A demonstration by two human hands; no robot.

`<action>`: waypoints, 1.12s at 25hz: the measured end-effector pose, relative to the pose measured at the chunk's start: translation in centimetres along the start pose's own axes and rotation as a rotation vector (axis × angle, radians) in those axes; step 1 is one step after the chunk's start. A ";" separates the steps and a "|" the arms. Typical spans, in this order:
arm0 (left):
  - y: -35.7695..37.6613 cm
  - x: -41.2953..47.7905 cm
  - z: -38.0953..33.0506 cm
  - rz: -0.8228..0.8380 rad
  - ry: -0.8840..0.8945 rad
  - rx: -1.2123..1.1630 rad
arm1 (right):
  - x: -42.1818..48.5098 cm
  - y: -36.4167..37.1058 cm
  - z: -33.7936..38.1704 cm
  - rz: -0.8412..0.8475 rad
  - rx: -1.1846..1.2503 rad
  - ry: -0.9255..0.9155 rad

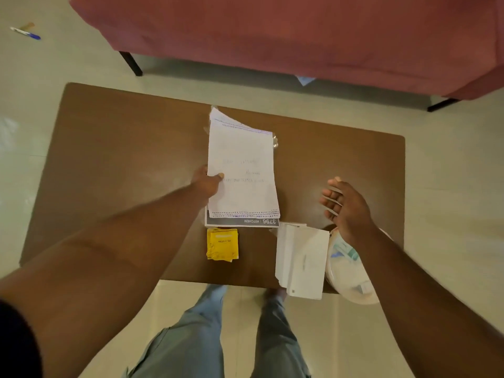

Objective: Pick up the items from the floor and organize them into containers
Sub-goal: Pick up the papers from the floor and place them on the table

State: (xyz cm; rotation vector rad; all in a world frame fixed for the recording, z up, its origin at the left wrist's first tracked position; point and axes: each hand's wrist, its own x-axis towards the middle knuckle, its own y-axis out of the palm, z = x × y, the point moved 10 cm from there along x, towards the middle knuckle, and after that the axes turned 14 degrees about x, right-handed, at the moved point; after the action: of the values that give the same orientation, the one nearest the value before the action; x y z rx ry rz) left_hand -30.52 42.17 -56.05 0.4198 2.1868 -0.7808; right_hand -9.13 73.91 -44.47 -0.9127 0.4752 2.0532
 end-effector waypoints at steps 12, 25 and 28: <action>-0.7 2.8 -0.9 -0.104 -0.119 0.195 | 1.4 -0.2 -1.6 -0.040 -0.010 0.026; -1.4 1.5 -0.7 -0.088 -0.134 0.419 | 1.3 2.6 -1.9 -0.040 0.003 0.029; -2.1 0.0 -1.5 -0.028 -0.127 0.358 | -0.3 2.3 -1.7 -0.071 0.011 0.030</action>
State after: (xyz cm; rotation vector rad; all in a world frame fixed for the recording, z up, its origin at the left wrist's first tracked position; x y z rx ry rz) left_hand -32.44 41.57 -54.40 0.5028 1.9403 -1.1885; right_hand -10.09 71.36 -45.39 -0.9416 0.4639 1.9737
